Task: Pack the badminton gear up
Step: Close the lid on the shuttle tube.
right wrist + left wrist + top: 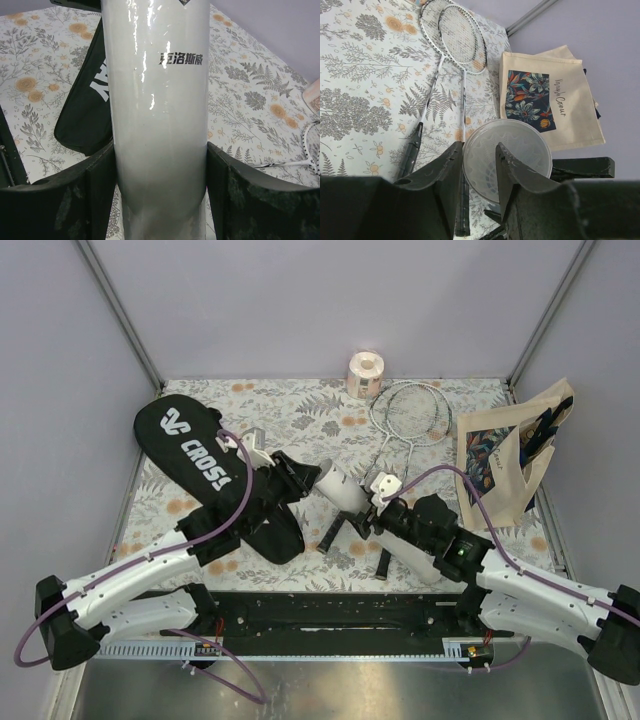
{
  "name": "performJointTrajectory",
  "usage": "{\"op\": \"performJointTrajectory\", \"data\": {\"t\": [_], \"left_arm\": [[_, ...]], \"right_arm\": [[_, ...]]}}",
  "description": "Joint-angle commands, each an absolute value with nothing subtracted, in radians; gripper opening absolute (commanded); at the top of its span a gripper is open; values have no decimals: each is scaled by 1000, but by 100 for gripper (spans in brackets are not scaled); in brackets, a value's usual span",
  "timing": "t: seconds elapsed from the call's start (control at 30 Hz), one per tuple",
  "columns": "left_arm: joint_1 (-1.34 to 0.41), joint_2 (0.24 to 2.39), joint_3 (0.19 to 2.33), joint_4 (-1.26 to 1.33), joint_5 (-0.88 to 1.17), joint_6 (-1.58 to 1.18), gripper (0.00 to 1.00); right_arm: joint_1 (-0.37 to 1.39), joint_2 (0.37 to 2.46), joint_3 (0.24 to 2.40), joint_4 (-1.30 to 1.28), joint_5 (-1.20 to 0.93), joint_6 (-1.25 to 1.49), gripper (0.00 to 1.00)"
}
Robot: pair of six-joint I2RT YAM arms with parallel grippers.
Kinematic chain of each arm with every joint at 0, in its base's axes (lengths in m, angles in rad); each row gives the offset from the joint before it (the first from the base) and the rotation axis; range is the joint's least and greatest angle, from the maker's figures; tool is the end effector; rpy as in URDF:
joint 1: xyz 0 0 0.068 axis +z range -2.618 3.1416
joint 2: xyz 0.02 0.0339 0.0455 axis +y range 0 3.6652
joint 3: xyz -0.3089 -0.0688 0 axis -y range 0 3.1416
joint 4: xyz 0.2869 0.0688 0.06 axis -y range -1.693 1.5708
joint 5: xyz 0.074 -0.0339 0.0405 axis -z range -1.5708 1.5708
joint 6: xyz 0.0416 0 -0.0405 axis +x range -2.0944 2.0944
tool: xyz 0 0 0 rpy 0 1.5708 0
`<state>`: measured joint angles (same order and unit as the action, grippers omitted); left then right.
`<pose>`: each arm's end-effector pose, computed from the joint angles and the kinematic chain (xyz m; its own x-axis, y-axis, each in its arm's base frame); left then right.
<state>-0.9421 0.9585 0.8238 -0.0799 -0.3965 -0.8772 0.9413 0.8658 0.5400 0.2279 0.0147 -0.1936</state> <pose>0.1568 -0.1884 0.3633 -0.4831 -0.5417 -0.6879 0.2388 0.6744 -0.6987 0.1335 0.1822 0.3025 0.0974 -0.1931 -0.9763 -0.7958 0.5741 -0.1929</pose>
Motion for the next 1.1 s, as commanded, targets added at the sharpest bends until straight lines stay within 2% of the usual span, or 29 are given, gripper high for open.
{"op": "performJointTrajectory", "data": {"t": [0.0, 0.27, 0.5, 0.67, 0.87, 1.07], "left_arm": [[-1008, 950, 840, -76, -203, -884, 38], [-982, 939, 1095, -389, -8, -737, 59], [-960, 864, 1270, -459, 63, -612, 98], [-956, 835, 1319, -457, 149, -461, 99], [-956, 827, 1255, -491, 227, -256, 99], [-956, 919, 1195, -431, 259, -270, 99]], "right_arm": [[957, 825, 583, 430, -120, -187, 37], [956, 672, 583, 238, -138, -363, 38], [957, 607, 613, 135, -118, -338, 38], [957, 627, 695, 109, -54, -198, 38], [957, 713, 873, 133, 66, 52, 40], [957, 817, 940, 354, 84, 221, 43]]}}
